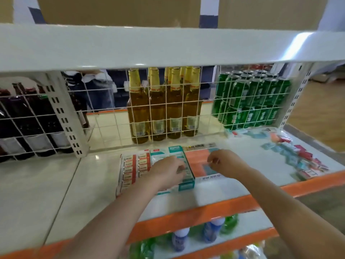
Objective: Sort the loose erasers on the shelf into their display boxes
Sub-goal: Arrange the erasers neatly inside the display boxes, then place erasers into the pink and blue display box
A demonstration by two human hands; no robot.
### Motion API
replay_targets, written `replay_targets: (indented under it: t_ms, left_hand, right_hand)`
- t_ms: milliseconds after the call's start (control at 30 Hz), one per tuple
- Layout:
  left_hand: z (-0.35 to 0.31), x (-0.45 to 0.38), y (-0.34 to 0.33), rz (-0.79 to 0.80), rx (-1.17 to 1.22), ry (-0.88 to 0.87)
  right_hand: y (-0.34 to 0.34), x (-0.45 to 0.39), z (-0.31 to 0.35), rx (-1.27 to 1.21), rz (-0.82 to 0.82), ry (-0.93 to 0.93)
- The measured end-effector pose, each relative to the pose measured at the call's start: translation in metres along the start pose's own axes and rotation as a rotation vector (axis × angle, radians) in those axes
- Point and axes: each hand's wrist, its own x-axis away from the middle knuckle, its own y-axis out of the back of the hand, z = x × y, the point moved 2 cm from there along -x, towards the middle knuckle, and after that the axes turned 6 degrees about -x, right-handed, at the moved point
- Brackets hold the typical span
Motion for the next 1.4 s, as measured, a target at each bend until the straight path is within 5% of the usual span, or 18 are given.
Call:
replay_targets:
  t_ms: [633, 1033, 1400]
  left_hand:
    - [-0.153, -0.169, -0.057, 0.046, 0.101, -0.010]
    - [-0.158, -0.204, -0.079, 0.052, 0.087, 0.108]
    - [-0.179, -0.230, -0.087, 0.022, 0.130, 0.097]
  right_hand:
    - [0.089, -0.041, -0.220, 0.065, -0.113, -0.114]
    - [0.090, -0.096, -0.257, 0.290, 0.120, -0.024]
    - [0.111, -0.100, -0.286, 0.036, -0.148, -0.067]
